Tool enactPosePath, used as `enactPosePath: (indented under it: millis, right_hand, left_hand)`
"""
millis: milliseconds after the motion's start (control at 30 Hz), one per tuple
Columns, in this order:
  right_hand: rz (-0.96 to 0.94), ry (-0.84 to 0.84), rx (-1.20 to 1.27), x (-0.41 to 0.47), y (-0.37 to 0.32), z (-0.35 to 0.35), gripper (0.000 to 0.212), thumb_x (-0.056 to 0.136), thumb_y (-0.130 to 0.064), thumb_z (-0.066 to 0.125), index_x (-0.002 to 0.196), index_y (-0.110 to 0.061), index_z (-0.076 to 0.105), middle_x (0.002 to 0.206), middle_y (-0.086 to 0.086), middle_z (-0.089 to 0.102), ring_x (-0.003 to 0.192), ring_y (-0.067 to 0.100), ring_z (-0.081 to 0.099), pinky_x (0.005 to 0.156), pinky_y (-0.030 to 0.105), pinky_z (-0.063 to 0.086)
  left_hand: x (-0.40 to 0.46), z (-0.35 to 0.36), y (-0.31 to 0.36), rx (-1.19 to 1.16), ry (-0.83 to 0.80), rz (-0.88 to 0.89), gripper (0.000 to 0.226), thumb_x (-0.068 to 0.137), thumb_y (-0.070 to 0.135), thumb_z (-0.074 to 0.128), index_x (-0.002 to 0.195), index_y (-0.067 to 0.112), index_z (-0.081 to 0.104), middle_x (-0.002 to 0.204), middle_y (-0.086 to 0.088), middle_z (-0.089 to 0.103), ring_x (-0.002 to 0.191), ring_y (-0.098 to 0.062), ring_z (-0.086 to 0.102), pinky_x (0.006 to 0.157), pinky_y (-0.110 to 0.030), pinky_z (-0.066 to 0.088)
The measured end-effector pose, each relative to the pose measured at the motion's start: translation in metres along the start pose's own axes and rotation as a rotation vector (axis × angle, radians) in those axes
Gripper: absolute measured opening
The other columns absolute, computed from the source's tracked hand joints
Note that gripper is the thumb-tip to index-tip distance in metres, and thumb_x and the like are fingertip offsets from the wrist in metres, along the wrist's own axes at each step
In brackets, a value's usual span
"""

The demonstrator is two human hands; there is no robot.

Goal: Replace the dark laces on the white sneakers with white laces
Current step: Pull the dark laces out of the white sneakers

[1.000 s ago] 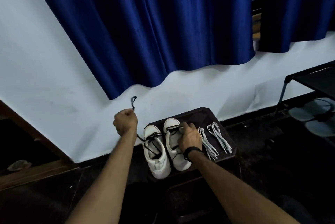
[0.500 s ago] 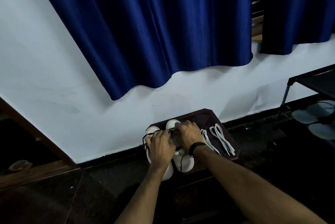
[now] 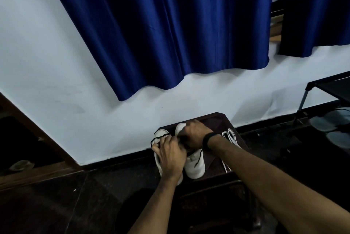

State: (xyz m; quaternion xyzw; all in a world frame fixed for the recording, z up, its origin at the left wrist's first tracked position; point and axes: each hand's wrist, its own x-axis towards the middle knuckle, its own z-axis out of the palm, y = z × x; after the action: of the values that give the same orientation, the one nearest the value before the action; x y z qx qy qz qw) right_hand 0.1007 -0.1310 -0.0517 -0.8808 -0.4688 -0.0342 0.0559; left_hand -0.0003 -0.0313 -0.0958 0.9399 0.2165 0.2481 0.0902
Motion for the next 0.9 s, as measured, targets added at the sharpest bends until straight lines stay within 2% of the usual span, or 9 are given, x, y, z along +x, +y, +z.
enactPosePath:
  millis: [67,133,300,367,433,567,667,767,900]
  right_hand:
    - [-0.011,-0.004,-0.206,-0.001,-0.005,0.000,0.024,0.091,-0.030,0.050,0.105,-0.023,0.068,0.105,0.002,0.067,0.110,0.024,0.053,0.096,0.036,0.033]
    - [0.073,0.083,-0.210,-0.002,-0.003,-0.003,0.022,0.091,-0.023,0.049,0.099,-0.021,0.069,0.101,0.002,0.068,0.109,0.023,0.052,0.093,0.037,0.032]
    - [0.746,0.537,0.463,-0.015,0.016,-0.015,0.017,0.076,-0.016,0.059,0.087,-0.023,0.071,0.093,0.005,0.072,0.095,0.030,0.063,0.082,0.036,0.048]
    - [0.870,0.546,0.580,-0.020,0.021,-0.012,0.018,0.076,-0.016,0.059,0.089,-0.023,0.071,0.096,0.007,0.072,0.097,0.032,0.063,0.082,0.038,0.051]
    - [0.783,0.424,0.455,-0.020,0.022,-0.007,0.022,0.079,-0.021,0.059,0.099,-0.023,0.069,0.103,0.009,0.069,0.102,0.034,0.061,0.082,0.037,0.050]
    - [0.211,0.166,0.271,-0.013,0.016,0.005,0.058,0.073,-0.016,0.062,0.130,-0.019,0.056,0.127,0.006,0.059,0.114,0.029,0.052,0.095,0.036,0.046]
    - [-0.037,0.108,0.052,-0.013,0.002,0.002,0.037,0.079,-0.027,0.064,0.115,-0.021,0.066,0.117,0.004,0.064,0.106,0.027,0.055,0.089,0.037,0.046]
    - [-0.060,0.227,-0.113,-0.016,-0.008,0.001,0.017,0.075,-0.025,0.072,0.090,-0.019,0.075,0.086,0.008,0.068,0.090,0.029,0.063,0.078,0.032,0.048]
    - [0.296,0.291,0.250,-0.017,-0.005,-0.004,0.009,0.080,-0.015,0.060,0.084,-0.016,0.068,0.090,0.010,0.066,0.089,0.033,0.063,0.069,0.036,0.046]
  left_hand:
    - [-0.001,0.000,0.000,0.002,0.004,-0.003,0.019,0.071,0.024,0.045,0.069,0.022,0.064,0.082,0.005,0.067,0.093,-0.022,0.059,0.084,-0.044,0.035]
    - [-0.001,0.000,0.000,0.010,0.026,-0.003,0.021,0.071,0.025,0.045,0.070,0.022,0.066,0.082,0.005,0.068,0.092,-0.022,0.059,0.084,-0.044,0.035]
    - [-0.001,0.000,0.002,0.050,0.030,0.010,0.015,0.070,0.026,0.065,0.081,0.023,0.074,0.086,0.004,0.071,0.095,-0.023,0.060,0.084,-0.043,0.030]
    - [0.000,0.000,0.002,0.062,0.018,0.004,0.016,0.069,0.027,0.067,0.083,0.023,0.075,0.086,0.004,0.071,0.096,-0.022,0.060,0.083,-0.043,0.029]
    - [0.000,0.001,0.001,0.063,0.011,-0.005,0.017,0.070,0.027,0.064,0.083,0.022,0.075,0.086,0.003,0.071,0.096,-0.023,0.059,0.082,-0.044,0.029]
    - [0.000,0.000,0.001,0.043,0.005,-0.001,0.015,0.074,0.025,0.059,0.080,0.022,0.073,0.087,0.004,0.070,0.096,-0.022,0.059,0.082,-0.043,0.031]
    - [-0.002,-0.002,0.001,0.021,-0.011,-0.003,0.013,0.075,0.025,0.056,0.071,0.021,0.068,0.083,0.005,0.068,0.094,-0.022,0.059,0.081,-0.042,0.031]
    - [-0.004,-0.004,0.002,0.012,0.003,-0.004,0.012,0.072,0.024,0.055,0.070,0.021,0.067,0.083,0.006,0.069,0.094,-0.022,0.059,0.081,-0.042,0.030]
    - [-0.003,-0.005,0.003,0.021,0.013,-0.004,0.015,0.072,0.025,0.057,0.075,0.023,0.072,0.085,0.006,0.070,0.094,-0.023,0.059,0.081,-0.043,0.030]
